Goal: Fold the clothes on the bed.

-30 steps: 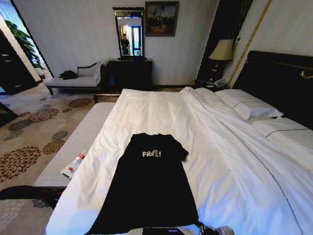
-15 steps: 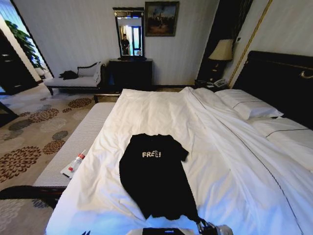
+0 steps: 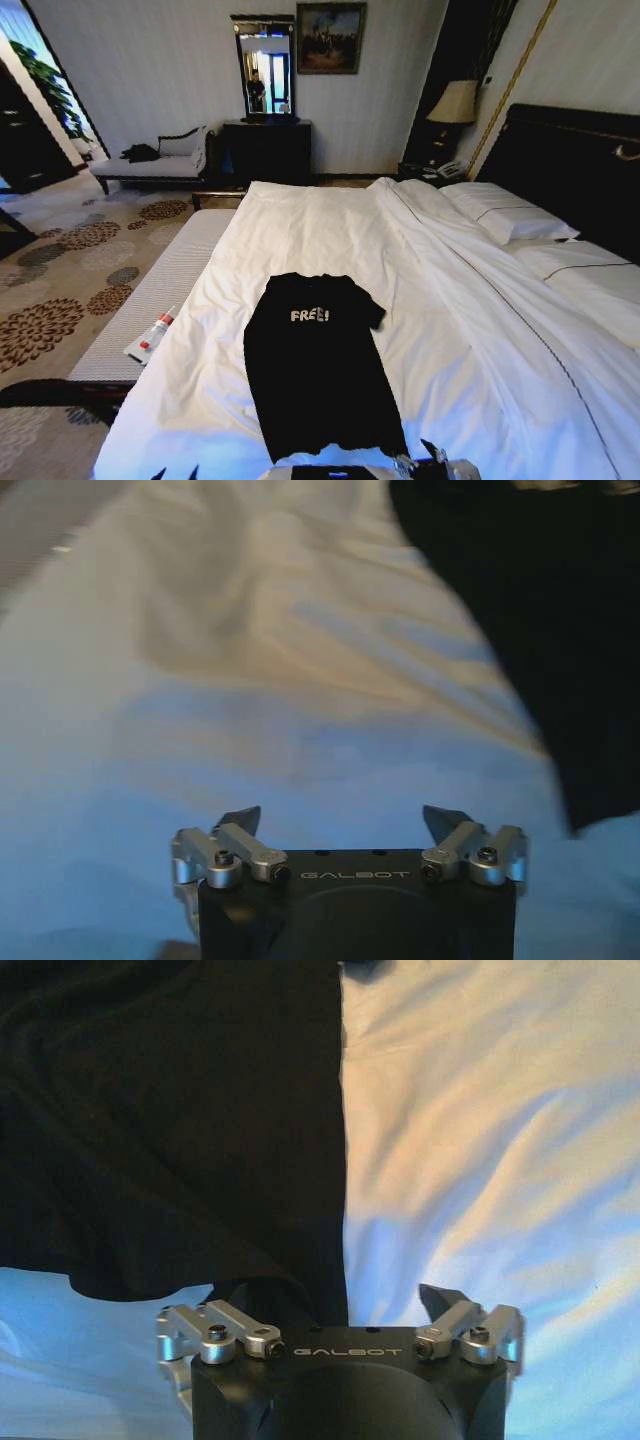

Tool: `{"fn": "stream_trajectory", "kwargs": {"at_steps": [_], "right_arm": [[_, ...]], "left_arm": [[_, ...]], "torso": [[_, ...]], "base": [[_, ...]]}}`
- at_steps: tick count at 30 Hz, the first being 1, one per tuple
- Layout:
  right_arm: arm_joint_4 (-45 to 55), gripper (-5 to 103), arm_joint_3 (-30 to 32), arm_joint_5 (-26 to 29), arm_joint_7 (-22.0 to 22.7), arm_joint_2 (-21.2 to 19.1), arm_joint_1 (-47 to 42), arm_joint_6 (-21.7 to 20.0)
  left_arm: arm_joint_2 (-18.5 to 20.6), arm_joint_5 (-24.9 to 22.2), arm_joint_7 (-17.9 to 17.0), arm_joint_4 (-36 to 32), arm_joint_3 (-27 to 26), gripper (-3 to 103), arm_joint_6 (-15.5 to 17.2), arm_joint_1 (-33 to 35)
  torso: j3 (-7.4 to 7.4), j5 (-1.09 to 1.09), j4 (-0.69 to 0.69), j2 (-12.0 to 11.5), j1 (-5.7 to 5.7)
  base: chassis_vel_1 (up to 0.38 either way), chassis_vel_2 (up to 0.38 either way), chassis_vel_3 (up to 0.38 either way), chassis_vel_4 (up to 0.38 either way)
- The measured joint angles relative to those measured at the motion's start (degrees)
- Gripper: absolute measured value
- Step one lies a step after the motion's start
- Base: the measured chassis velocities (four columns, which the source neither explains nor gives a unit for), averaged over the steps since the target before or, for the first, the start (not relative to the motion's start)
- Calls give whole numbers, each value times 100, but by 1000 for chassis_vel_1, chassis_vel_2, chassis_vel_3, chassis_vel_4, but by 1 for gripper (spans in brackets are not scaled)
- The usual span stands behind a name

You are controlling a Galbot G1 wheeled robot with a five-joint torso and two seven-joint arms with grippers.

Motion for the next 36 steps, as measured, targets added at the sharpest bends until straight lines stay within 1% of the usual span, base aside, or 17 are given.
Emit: {"fn": "stream_trajectory", "kwargs": {"at_steps": [2, 3, 6, 7, 11, 18, 19, 23, 25, 27, 28, 29, 30, 31, 32, 35, 36], "right_arm": [[66, 99, 16, 29, -14, 0, -37, 3], [66, 99, 16, 29, -14, 0, -37, 3], [271, 100, 61, 214, -71, -77, -132, 2], [271, 100, 61, 214, -71, -77, -132, 2], [531, 100, 111, 302, -108, -187, -199, -12], [526, 100, 150, 320, -84, -194, -153, -47], [514, 100, 158, 352, -64, -195, -132, -63], [508, 100, 184, 452, -2, -169, -83, -121], [512, 100, 211, 495, 27, -171, -77, -142], [513, 100, 231, 539, 72, -185, -61, -160], [513, 100, 231, 539, 72, -185, -61, -160], [513, 100, 236, 567, 106, -189, -41, -176], [512, 100, 239, 607, 139, -193, -18, -197], [512, 100, 242, 650, 170, -193, -2, -221], [512, 100, 242, 650, 170, -193, -2, -221], [532, 100, 260, 681, 207, -161, -19, -242], [532, 100, 260, 681, 207, -161, -19, -242]], "left_arm": [[117, -14, 37, -73, 284, 98, 28, -169], [117, -14, 37, -73, 284, 98, 28, -169], [274, -107, 44, -200, 790, 100, 167, -548], [274, -107, 44, -200, 790, 100, 167, -548], [247, -258, 49, -178, 1380, 100, 505, -1182], [265, -381, 41, 150, 1764, 100, 675, -1745], [271, -430, 41, 210, 1795, 103, 692, -1815], [273, -607, 44, 436, 1947, 97, 755, -2043], [268, -603, 39, 626, 2075, 92, 765, -2245], [265, -576, -34, 778, 2172, 83, 794, -2480], [265, -576, -34, 778, 2172, 83, 794, -2480], [261, -578, -67, 841, 2208, 78, 803, -2574], [257, -594, -82, 897, 2234, 78, 812, -2643], [256, -629, -86, 952, 2262, 72, 821, -2698], [256, -629, -86, 952, 2262, 72, 821, -2698], [271, -671, -38, 1037, 2333, 56, 830, -2802], [271, -671, -38, 1037, 2333, 56, 830, -2802]], "torso": [[0, 1, 1, 0, 0], [0, 1, 1, 0, 0], [0, -1, -1, 0, 0], [0, -1, -1, 0, 0], [0, 0, 1, 0, 0], [0, 0, 0, 0, 0], [0, 0, 0, 0, 0], [0, 1, 0, 0, 0], [0, 1, 0, -1, 0], [0, 0, 0, 0, 0], [0, 0, 0, 0, 0], [0, 0, -1, 0, 0], [0, 0, 0, 0, 0], [0, 0, 0, 0, 1], [0, 0, 0, 0, 1], [0, 1, 0, 0, 0], [0, 1, 0, 0, 0]], "base": [[0, 0, 0, 0], [0, 0, 0, 0], [0, 0, 0, 0], [0, 0, 0, 0], [0, 0, 0, 0], [0, 0, 0, 0], [0, 0, 0, 0], [0, 0, 0, 0], [0, 0, 0, 0], [0, 0, 0, 0], [0, 0, 0, 0], [0, 0, 0, 0], [0, 0, 0, 0], [0, 0, 0, 0], [0, 0, 0, 0], [0, 0, 0, 0], [0, 0, 0, 0]]}}
